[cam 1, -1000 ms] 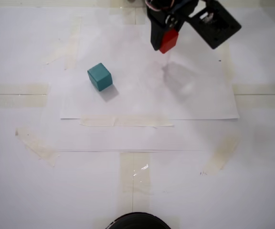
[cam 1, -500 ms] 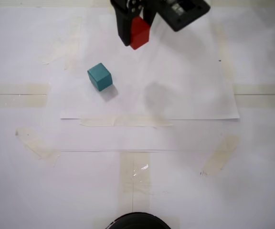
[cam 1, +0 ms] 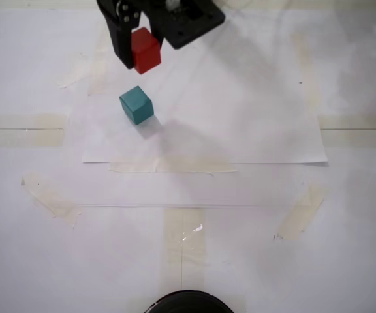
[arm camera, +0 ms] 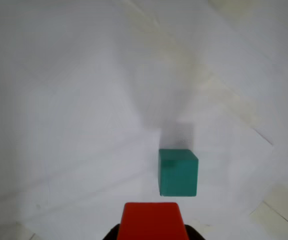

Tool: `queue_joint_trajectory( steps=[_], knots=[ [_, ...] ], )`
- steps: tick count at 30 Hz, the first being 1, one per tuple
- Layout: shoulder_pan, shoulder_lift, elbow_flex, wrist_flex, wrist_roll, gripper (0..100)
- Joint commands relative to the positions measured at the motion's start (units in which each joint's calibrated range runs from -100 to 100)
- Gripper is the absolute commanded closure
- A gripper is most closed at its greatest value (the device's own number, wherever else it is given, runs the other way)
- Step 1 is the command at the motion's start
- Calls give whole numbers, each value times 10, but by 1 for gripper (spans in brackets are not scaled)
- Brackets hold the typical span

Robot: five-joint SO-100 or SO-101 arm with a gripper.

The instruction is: Put the red cube on the top of the blue cube.

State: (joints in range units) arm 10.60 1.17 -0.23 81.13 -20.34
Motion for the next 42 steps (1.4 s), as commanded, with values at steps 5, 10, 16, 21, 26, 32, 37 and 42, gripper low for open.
queue_joint_trajectory(
  steps=[5,10,16,21,26,32,37,42],
  knots=[
    [15,31,-84,-12,7,87],
    [23,50,-109,-6,10,87],
    [24,69,-122,-14,9,87],
    [22,84,-148,-8,6,87],
    [20,90,-151,-13,2,87],
    [17,99,-153,-18,1,87],
    [19,110,-156,-24,2,87],
    [23,122,-158,-29,4,87]
  ],
)
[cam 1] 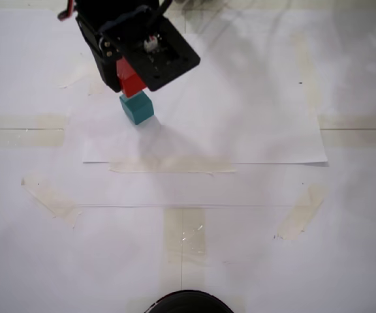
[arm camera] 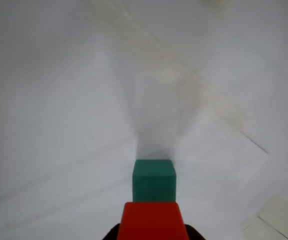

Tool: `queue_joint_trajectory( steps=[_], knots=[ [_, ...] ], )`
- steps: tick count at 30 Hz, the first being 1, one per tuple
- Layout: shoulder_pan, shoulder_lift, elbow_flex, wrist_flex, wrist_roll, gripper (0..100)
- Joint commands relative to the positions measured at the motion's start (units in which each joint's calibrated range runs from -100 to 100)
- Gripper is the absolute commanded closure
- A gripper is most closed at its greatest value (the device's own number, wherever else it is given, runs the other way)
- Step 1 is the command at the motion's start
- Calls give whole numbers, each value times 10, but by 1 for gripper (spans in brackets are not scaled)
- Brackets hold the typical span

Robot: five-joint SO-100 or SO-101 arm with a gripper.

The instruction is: Put the red cube on the top of the blue cube.

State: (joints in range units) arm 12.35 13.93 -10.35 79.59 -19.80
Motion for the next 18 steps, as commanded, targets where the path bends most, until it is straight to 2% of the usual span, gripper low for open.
queue_joint_trajectory(
  steps=[1,18],
  knots=[
    [6,-5,-57,-15,-1,87],
    [4,15,-63,-19,-4,87]
  ],
)
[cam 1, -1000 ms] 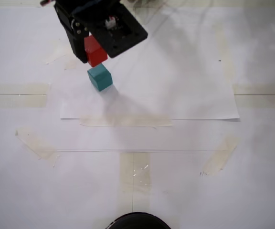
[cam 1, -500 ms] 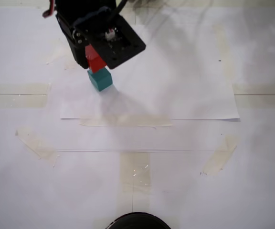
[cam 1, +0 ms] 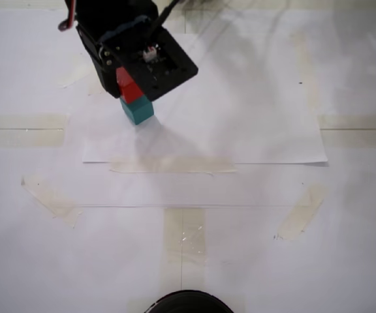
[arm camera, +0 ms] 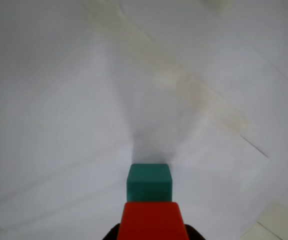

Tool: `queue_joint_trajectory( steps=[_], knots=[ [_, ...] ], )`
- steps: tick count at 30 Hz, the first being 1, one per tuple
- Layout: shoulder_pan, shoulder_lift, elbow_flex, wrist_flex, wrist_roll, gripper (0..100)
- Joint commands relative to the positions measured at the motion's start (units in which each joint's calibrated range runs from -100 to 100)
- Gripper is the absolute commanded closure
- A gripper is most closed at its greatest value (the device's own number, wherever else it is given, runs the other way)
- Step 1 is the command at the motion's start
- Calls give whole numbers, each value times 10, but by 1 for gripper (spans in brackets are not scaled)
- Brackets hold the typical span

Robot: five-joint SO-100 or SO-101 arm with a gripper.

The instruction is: Put the red cube on the top of the blue cube.

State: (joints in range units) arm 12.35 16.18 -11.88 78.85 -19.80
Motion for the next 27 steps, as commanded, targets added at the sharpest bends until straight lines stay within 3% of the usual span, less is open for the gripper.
queue_joint_trajectory(
  steps=[1,27],
  knots=[
    [3,-7,-48,-12,-4,87],
    [-14,31,-40,-40,-11,87]
  ],
)
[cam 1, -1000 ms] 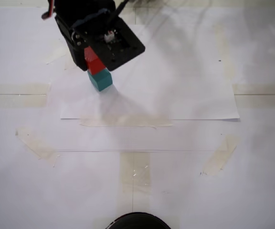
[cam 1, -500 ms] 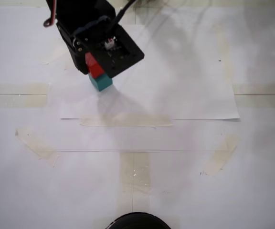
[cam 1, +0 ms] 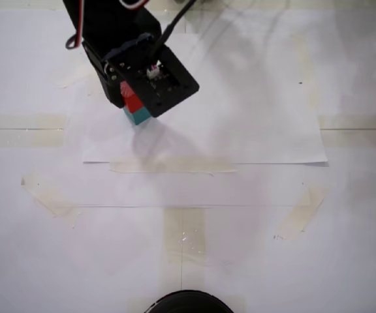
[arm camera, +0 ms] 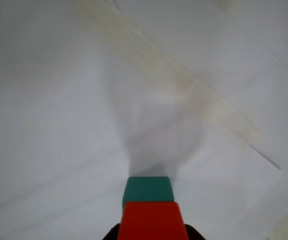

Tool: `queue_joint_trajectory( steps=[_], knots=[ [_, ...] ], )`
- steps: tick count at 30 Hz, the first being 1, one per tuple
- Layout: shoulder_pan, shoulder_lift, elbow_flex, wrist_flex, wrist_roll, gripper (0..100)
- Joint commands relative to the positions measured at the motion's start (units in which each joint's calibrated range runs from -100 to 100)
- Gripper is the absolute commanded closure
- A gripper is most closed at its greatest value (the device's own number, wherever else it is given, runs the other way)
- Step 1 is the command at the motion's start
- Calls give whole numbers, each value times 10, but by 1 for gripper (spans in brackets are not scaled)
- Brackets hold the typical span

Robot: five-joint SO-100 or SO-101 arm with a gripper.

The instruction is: Put the red cube on the top of the blue cube.

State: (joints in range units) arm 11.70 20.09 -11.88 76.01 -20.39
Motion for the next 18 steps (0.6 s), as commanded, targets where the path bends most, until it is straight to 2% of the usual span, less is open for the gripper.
queue_joint_trajectory(
  steps=[1,8,12,18],
  knots=[
    [-6,-6,-40,-11,-5,87],
    [-3,-5,-35,-11,-3,87],
    [-3,-9,-22,-11,-6,76],
    [-14,-22,-18,23,-31,66]
  ],
)
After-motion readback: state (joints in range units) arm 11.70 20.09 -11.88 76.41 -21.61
